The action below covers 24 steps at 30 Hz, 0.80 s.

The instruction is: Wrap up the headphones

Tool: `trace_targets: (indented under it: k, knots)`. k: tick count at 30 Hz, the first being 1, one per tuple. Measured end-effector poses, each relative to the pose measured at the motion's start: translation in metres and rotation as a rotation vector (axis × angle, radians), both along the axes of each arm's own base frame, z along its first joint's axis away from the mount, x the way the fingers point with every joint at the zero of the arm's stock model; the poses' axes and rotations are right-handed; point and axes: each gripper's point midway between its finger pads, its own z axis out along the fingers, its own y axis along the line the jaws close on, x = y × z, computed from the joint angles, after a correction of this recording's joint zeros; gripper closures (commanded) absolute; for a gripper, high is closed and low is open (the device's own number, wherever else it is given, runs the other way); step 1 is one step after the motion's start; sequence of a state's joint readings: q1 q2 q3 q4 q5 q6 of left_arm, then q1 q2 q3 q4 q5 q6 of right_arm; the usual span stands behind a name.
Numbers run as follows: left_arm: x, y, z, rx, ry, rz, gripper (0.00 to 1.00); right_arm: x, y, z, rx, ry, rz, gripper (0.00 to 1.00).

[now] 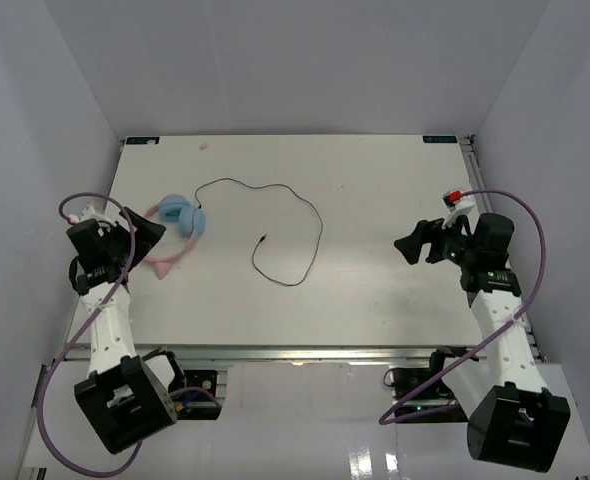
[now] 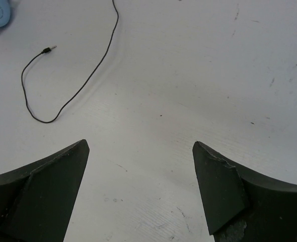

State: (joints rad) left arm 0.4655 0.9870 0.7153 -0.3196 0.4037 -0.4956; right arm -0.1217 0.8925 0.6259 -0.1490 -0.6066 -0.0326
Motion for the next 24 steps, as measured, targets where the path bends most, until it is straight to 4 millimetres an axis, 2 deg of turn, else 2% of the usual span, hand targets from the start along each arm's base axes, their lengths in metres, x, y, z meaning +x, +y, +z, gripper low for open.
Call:
trace_targets:
  k: [2, 4, 8, 12, 15, 20, 24]
  knots:
    - [-0.002, -0.002, -0.017, -0.029, 0.045, 0.003, 0.03, -0.004, 0.008, 0.002, -0.012, -0.029, 0.09, 0.1]
    - [-0.001, 0.0, -0.031, -0.06, 0.096, 0.018, 0.06, -0.017, 0.025, 0.003, -0.04, -0.073, 0.286, 0.1]
    - [0.002, 0.013, -0.065, -0.109, 0.244, 0.091, 0.09, -0.036, 0.058, 0.009, -0.026, -0.139, 0.582, 0.1]
    - [0.006, 0.025, -0.097, -0.144, 0.383, 0.143, 0.11, -0.049, 0.082, -0.006, -0.016, -0.137, 0.743, 0.1]
    - [0.005, 0.031, -0.113, -0.157, 0.467, 0.166, 0.23, -0.058, 0.089, -0.015, -0.02, -0.135, 0.788, 0.1]
    - [0.014, 0.043, -0.132, -0.152, 0.551, 0.186, 0.29, -0.059, 0.089, -0.018, -0.035, -0.147, 0.794, 0.1]
    - [0.026, 0.054, -0.147, -0.148, 0.599, 0.192, 0.42, -0.061, 0.089, -0.019, -0.044, -0.154, 0.804, 0.1]
